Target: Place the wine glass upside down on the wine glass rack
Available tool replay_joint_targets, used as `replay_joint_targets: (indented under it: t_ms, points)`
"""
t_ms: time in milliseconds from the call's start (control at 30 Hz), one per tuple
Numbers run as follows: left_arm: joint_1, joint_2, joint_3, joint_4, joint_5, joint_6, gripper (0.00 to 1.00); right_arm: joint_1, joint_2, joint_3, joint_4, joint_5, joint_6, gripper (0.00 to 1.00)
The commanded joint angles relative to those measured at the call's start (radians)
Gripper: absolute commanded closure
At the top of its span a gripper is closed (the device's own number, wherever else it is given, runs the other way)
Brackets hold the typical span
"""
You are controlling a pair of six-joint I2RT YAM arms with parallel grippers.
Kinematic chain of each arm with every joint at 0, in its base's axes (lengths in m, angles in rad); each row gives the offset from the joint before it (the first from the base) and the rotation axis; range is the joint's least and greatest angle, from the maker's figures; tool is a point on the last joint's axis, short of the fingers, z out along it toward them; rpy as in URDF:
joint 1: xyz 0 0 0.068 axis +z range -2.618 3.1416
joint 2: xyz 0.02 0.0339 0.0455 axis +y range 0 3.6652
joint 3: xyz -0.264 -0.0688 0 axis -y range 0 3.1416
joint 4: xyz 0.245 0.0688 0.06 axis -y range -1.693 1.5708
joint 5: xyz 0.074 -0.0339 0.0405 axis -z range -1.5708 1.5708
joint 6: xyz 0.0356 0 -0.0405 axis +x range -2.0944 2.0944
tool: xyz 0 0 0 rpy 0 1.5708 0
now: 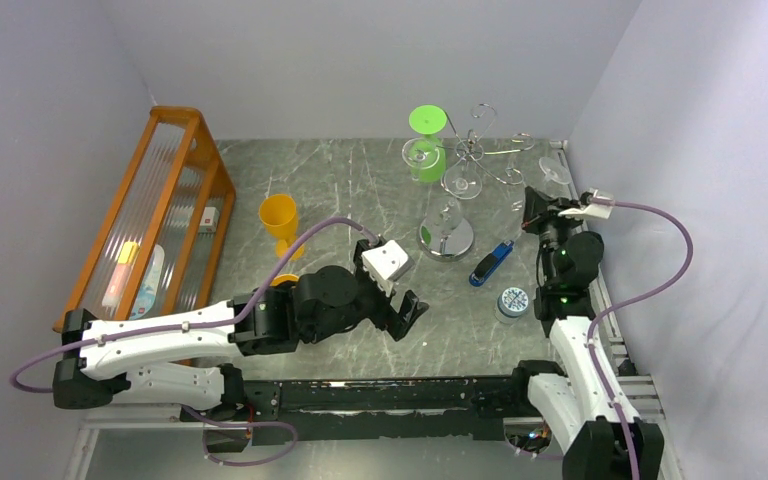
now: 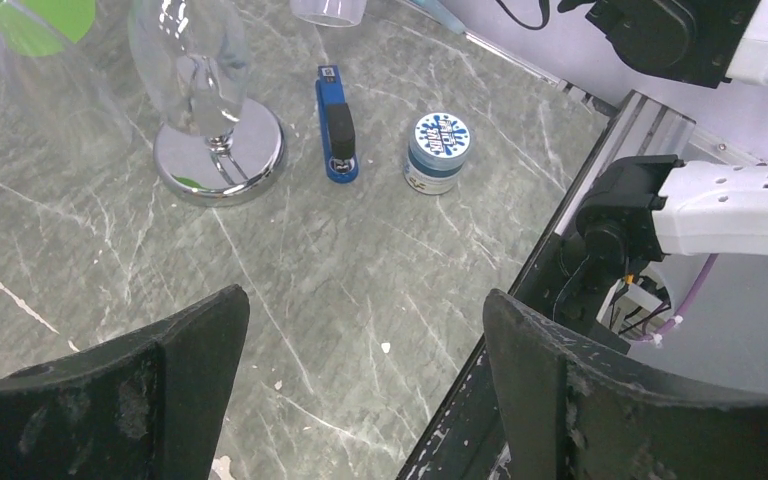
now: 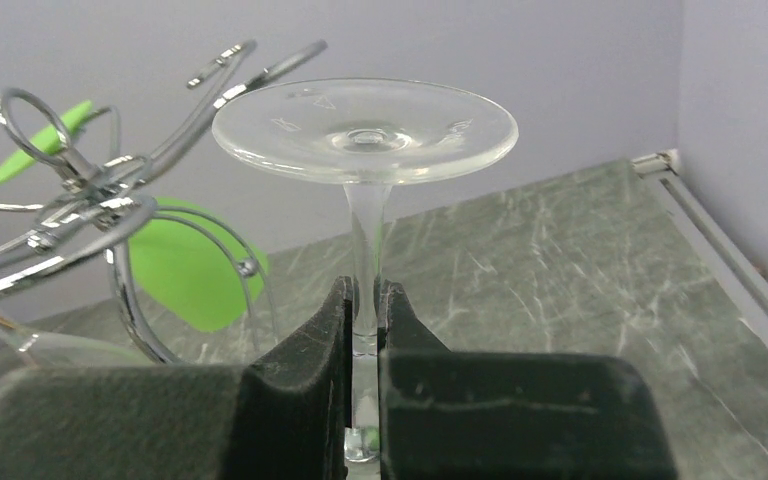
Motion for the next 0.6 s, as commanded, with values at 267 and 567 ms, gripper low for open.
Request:
replay_joint_targets:
  t_ms: [267, 567]
  points:
    - [0.0, 0.0, 0.037, -0.043, -0.026, 0.029, 0.08, -0.067, 0.079, 0.069, 0.226, -0.368, 0.021, 1.0]
    - [0.0, -0.002, 0.028, -0.036, -0.027, 0.034, 0.08, -0.067, 0.145, 0.116, 0.193, -0.477, -0.029, 1.0]
